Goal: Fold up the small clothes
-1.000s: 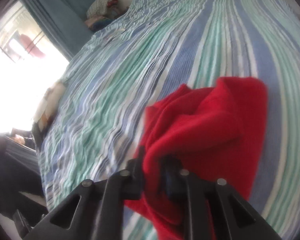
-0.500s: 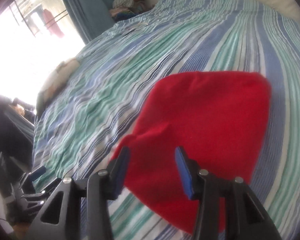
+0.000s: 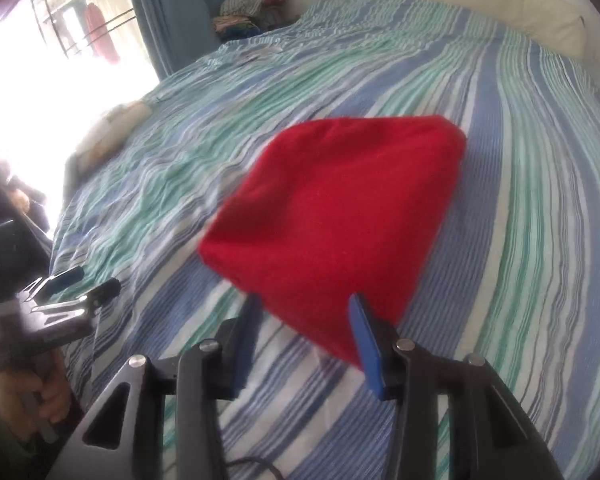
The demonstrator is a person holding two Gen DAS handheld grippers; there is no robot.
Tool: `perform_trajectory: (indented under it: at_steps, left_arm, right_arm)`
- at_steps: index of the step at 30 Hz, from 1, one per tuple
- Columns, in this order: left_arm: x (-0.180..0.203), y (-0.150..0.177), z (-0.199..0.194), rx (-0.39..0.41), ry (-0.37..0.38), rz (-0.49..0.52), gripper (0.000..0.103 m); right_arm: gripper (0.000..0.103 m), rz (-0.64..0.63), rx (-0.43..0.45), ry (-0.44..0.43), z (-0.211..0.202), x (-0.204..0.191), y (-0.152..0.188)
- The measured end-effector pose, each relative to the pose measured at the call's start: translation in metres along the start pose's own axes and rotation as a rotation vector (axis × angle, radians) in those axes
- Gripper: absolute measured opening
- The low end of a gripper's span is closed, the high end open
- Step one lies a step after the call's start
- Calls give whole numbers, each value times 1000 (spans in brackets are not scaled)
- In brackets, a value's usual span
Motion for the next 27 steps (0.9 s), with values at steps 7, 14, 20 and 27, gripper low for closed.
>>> perform_trajectory:
  at_steps: [7,14,20,27]
  left_arm:
    - [16,13,-9,-18,58,90,97]
    - [69,-31,-20,5,258,198,97]
    - [113,-93,1,41,314,266,98]
    - [92,-76,87,-167,232,210,98]
  right_arm:
    - [46,88,-31,9,33,11,28]
    - [71,147,38,-14,-28,40,72]
    - [71,257,44,-15,-42,76,87]
    - [71,254,88,-63,-44,64,63]
Point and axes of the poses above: each gripper's, at about its wrist camera, not at the fingertips, and z roughly the way its jaws point, x to its right, y to its underside, the point moved 4 cm from there along z, roughly the way its jaws point, and after that the axes turned 7 degrees about z, right-handed, at the moved point
